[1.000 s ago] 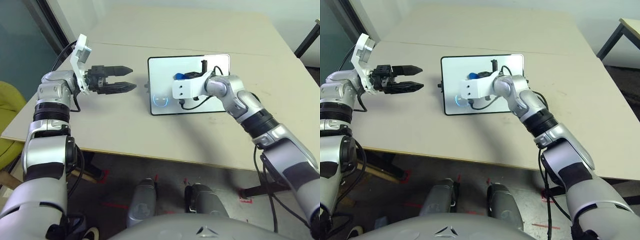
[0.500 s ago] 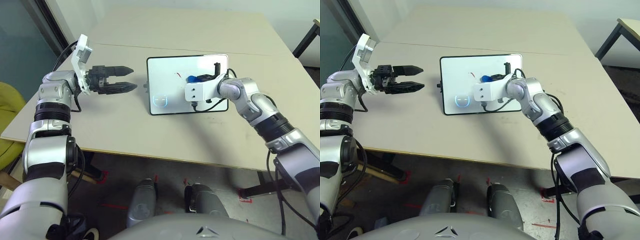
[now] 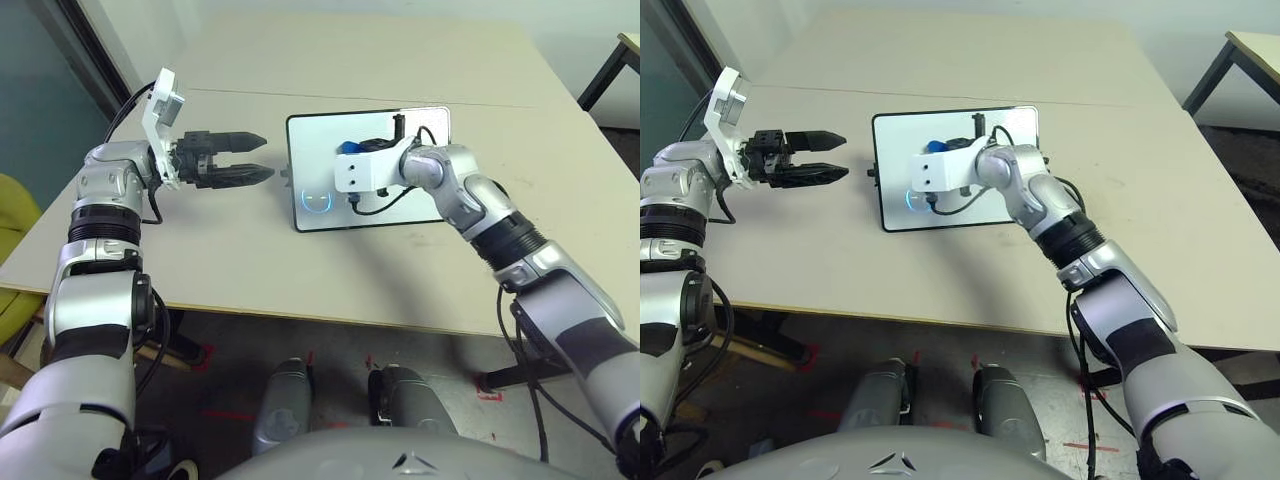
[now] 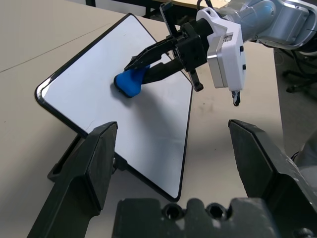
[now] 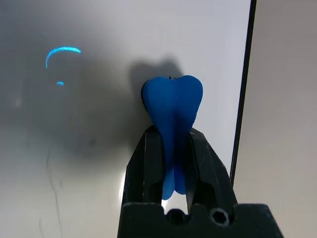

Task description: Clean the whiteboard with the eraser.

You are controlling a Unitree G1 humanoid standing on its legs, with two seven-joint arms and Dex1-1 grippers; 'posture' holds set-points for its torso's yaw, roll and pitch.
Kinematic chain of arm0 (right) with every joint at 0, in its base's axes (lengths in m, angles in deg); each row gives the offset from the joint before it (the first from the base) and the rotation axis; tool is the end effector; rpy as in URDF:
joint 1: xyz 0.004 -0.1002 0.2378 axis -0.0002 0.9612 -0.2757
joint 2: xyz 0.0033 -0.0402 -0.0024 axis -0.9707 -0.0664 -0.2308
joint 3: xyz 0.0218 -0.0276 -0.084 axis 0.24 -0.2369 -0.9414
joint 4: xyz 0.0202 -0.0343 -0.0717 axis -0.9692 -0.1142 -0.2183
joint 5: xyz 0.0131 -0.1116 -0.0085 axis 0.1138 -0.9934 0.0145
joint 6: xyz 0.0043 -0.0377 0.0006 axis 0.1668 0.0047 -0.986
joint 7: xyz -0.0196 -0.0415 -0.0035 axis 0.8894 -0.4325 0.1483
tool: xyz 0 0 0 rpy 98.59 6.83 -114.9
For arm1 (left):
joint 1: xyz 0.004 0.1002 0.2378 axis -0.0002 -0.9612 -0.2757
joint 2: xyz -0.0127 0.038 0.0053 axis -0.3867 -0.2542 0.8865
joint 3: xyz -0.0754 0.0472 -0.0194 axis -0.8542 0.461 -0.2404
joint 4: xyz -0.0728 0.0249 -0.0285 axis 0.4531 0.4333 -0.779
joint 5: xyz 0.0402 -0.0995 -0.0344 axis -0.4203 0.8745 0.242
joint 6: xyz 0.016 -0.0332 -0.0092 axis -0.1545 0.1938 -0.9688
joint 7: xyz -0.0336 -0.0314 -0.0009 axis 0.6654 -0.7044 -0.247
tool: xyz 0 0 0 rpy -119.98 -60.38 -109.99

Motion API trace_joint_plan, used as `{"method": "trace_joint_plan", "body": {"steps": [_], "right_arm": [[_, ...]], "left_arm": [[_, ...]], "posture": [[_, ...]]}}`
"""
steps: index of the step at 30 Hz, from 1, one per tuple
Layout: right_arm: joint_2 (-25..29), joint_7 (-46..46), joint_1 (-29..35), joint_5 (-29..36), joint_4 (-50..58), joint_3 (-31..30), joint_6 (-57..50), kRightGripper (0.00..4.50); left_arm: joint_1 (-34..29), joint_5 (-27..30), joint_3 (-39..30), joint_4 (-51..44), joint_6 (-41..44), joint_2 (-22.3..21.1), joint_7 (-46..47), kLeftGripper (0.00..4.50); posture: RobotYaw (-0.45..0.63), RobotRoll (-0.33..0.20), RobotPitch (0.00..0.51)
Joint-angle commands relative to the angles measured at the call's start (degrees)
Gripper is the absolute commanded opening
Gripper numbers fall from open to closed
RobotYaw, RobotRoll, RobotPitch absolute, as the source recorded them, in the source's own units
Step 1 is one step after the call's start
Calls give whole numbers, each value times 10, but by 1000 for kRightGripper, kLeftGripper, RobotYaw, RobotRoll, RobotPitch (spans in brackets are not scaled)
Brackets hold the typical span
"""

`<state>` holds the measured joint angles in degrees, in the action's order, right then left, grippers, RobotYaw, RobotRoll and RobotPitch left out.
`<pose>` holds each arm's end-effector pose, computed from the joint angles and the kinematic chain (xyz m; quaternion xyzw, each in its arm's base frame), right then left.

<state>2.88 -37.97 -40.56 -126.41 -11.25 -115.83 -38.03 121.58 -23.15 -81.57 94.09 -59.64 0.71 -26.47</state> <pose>0.3312 -0.0737 0.1991 -0.6327 -0.0415 0.3304 0.6992 0.3366 0.2887 0.2068 0.0314 0.0589 -0.5969 0.7995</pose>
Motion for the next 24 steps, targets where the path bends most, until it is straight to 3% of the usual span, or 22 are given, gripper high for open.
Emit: {"method": "trace_joint_plan", "body": {"steps": [1, 12, 24], "right_arm": [[-10, 8, -17, -1, -22, -6, 1, 379], [34, 17, -13, -10, -65, -7, 30, 379], [128, -13, 47, -5, 12, 9, 30, 379]], "left_arm": [[-4, 5, -3, -8, 2, -3, 0, 4500], [-8, 5, -5, -13, 3, -5, 0, 4500], [-6, 3, -4, -10, 0, -1, 0, 4500]], "posture": [[201, 0, 58], [200, 0, 56], [187, 0, 50]]}}
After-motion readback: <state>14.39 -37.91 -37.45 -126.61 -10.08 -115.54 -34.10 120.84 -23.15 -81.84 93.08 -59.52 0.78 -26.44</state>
